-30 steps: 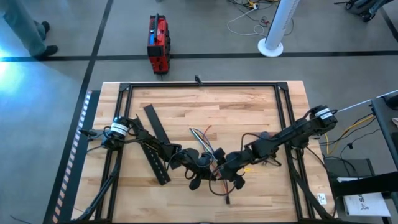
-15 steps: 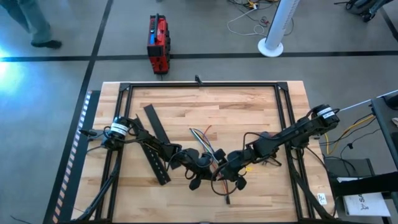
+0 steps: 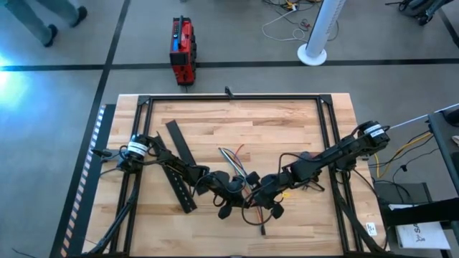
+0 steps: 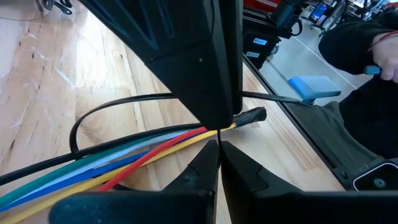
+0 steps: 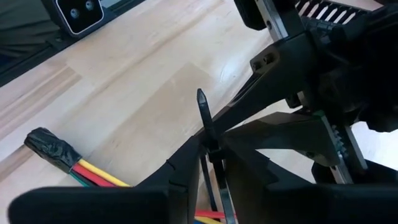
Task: Ziptie cables
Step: Wrap the cable wires with the black zip tie
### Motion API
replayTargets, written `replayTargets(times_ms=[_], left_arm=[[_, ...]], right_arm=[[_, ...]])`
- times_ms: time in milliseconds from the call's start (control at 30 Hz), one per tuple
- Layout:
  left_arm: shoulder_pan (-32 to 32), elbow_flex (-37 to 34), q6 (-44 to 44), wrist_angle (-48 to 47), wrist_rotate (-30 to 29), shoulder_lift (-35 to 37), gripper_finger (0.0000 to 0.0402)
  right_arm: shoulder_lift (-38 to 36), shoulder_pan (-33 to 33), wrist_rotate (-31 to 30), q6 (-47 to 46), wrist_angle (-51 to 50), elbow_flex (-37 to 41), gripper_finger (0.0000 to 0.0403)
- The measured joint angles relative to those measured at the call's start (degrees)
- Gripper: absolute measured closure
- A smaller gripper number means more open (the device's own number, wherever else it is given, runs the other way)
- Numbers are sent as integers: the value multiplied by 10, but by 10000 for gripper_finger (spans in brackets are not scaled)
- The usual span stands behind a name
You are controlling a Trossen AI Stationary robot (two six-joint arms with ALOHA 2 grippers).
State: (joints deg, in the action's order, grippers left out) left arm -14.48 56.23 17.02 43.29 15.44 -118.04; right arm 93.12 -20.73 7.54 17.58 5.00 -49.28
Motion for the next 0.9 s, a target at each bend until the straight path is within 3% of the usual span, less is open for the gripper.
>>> replayTargets(times_ms=[300, 500, 900], left_arm=[[0, 0, 16, -2, 0, 2, 402], [1, 0, 34, -18, -1, 22, 389], [-22, 0, 46, -254, -70, 148, 298]], right_arm=[[0, 0, 0, 0, 0, 0, 394], [0, 0, -1, -27, 0, 0, 395], [0, -1, -22, -61, -12, 0, 395]])
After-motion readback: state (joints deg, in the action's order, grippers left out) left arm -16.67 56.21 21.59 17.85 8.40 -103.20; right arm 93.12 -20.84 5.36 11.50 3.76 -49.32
